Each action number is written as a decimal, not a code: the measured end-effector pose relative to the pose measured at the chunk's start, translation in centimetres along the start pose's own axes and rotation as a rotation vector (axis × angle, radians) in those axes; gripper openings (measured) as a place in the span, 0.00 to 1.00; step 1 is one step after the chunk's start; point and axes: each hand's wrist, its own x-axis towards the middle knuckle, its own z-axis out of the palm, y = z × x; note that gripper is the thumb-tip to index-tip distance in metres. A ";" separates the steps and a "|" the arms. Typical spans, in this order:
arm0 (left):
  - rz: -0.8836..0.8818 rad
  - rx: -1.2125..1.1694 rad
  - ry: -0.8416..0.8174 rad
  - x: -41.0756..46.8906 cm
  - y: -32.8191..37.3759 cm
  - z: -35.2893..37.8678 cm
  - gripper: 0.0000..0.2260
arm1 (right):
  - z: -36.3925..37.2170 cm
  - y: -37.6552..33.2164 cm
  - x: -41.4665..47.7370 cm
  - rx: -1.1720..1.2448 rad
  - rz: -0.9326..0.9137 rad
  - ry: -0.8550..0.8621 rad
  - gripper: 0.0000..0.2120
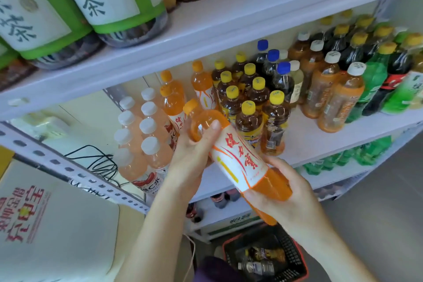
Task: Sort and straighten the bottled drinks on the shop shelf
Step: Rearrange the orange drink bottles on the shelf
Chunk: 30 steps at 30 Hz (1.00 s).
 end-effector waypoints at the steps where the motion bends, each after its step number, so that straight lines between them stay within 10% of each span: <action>1: -0.005 0.052 0.004 -0.3 0.3 -0.1 0.31 | 0.0 0.2 -0.3 -0.034 -0.009 0.049 0.30; 8: 0.080 -0.018 -0.001 -0.9 0.4 -1.1 0.29 | -0.8 -0.2 -0.3 -0.424 -0.128 0.139 0.35; 16: 0.179 -0.217 -0.164 -0.3 1.3 -2.6 0.35 | -3.4 0.1 1.8 0.595 0.499 -0.445 0.37; 20: 0.122 -0.293 -0.226 0.8 2.1 -2.8 0.27 | -1.8 2.0 1.9 0.677 0.404 -0.305 0.35; 25: 0.136 0.461 0.147 1.6 3.4 -4.9 0.20 | -0.7 3.0 2.0 0.193 0.139 0.024 0.33; 30: 0.126 0.829 0.153 2.6 2.8 -6.5 0.19 | -0.2 3.8 2.1 -0.251 -0.031 0.196 0.35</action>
